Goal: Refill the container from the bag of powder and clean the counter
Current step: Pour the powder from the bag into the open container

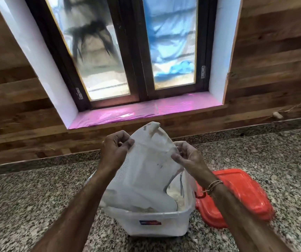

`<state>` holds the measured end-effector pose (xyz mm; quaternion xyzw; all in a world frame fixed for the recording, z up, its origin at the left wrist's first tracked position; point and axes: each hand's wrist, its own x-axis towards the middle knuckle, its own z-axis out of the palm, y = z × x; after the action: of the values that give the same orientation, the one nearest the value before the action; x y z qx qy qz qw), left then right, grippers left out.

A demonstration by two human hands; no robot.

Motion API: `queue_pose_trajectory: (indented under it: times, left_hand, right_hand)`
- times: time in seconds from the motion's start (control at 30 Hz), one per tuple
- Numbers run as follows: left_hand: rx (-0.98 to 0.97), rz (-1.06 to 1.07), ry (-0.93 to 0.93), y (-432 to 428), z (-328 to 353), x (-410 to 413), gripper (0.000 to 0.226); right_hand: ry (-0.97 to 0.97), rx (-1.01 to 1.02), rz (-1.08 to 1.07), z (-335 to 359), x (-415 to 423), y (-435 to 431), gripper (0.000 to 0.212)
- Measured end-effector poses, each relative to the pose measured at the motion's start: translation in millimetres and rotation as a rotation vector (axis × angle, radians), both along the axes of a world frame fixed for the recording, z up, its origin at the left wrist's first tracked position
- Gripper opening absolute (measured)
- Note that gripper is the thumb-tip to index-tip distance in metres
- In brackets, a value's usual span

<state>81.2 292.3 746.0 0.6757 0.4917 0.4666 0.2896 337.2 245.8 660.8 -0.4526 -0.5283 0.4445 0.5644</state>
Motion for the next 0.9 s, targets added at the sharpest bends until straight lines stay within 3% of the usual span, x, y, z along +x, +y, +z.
queue_pose_trajectory:
  times: [0.07,0.2,0.33,0.5,0.63,0.9]
  left_hand:
    - [-0.023,-0.005,-0.019,1,-2,-1,0.023]
    - [-0.039,0.025,-0.068,5,-7,-4,0.024]
    - [-0.086,0.065,-0.124,12,-10,-9,0.028]
    - [0.031,-0.019,0.139,6,17,9,0.005]
    - [0.253,-0.141,0.366,7,41,41,0.014]
    - [0.430,-0.205,0.539,23,42,57,0.013]
  right_hand:
    - [0.017,0.019,-0.086,-4,-5,3,0.011]
    - [-0.073,0.057,-0.294,-12,-13,6,0.021]
    - [-0.083,0.066,-0.351,-15,-14,2,0.021]
    - [-0.135,0.003,-0.310,-18,-8,2,0.018]
    - [-0.147,-0.005,-0.314,-18,-10,0,0.019]
    - [-0.134,-0.007,-0.322,-14,-12,-5,0.022]
